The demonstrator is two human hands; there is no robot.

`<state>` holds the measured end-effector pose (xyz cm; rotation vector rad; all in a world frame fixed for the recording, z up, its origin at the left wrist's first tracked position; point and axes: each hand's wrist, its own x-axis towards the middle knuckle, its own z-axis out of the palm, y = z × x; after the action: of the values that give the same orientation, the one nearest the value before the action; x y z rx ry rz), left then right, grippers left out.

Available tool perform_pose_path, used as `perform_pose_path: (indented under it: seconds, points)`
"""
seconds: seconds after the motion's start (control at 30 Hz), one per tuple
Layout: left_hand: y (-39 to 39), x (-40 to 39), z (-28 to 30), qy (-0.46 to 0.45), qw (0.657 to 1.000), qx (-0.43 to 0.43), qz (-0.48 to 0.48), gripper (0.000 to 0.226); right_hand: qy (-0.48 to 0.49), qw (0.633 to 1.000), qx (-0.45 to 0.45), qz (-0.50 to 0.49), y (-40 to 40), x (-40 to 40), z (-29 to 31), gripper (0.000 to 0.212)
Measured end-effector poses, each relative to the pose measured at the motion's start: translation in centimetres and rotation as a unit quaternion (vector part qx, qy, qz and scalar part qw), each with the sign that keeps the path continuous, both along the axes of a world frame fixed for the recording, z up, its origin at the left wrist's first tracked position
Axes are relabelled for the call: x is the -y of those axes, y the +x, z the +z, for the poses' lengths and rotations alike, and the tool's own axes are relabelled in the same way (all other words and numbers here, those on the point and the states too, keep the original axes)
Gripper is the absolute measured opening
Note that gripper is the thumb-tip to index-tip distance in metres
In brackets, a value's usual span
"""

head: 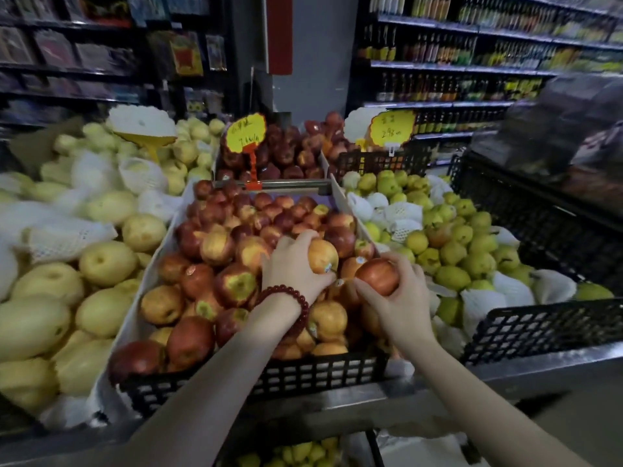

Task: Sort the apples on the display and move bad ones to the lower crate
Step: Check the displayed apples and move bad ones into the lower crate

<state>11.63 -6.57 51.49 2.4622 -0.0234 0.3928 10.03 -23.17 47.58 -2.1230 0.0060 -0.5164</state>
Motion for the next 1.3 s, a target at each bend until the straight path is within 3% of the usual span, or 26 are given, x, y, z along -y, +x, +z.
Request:
perform_pose_path:
  seconds: [0.1,0.17,0.33,0.47,0.57,0.67,0.73,0.9,1.0,1.13,1.3]
  points:
    - [3.0,0.1,-0.6,0.095,0.994,-0.052,0.014,0.062,-0.028,0.999,-0.014,-0.004,2.6,0.3,-0.3,0.056]
    - [4.5,0.2,-1.0,0.106,0.991,-0.077,0.006,0.066,-0.048,0.999,-0.023,-0.006,4.3,0.5,-0.7,0.057]
    - [5.9,1.4,-2.3,0.170,0.982,-0.064,-0.061,0.063,-0.074,0.995,-0.060,-0.009,7.2,1.3,-2.2,0.060]
    - [6.1,1.6,-2.9,0.214,0.972,-0.079,-0.050,0.068,-0.083,0.990,-0.113,-0.004,7.6,1.9,-2.8,0.054]
    - [6.0,1.2,-2.4,0.229,0.968,-0.085,-0.052,0.075,-0.112,0.986,-0.120,0.009,6.7,2.2,-3.1,0.062]
    - [5.5,0.8,-1.6,0.188,0.978,-0.072,-0.053,0.065,-0.092,0.986,-0.138,0.014,6.2,2.7,-3.1,0.074]
    - [4.9,0.6,-0.9,0.112,0.991,-0.059,-0.049,0.053,-0.101,0.985,-0.137,0.011,6.1,2.8,-2.8,0.076]
    - [1.6,0.6,0.6,-0.052,0.998,0.014,-0.039,0.027,-0.102,0.995,-0.005,-0.009,4.5,0.8,-0.1,0.033]
    - [-0.9,0.8,1.1,-0.143,0.989,-0.020,-0.041,0.015,-0.023,0.999,0.020,0.040,2.0,-1.1,1.6,0.017]
    - [-4.2,0.6,-0.2,-0.178,0.981,-0.057,-0.041,0.023,0.108,0.983,-0.040,0.141,-2.3,-3.4,2.0,0.003]
    - [-8.9,-1.2,-4.7,-0.178,0.981,-0.070,-0.039,0.024,0.196,0.955,-0.090,0.203,-6.2,-4.2,-2.5,0.009]
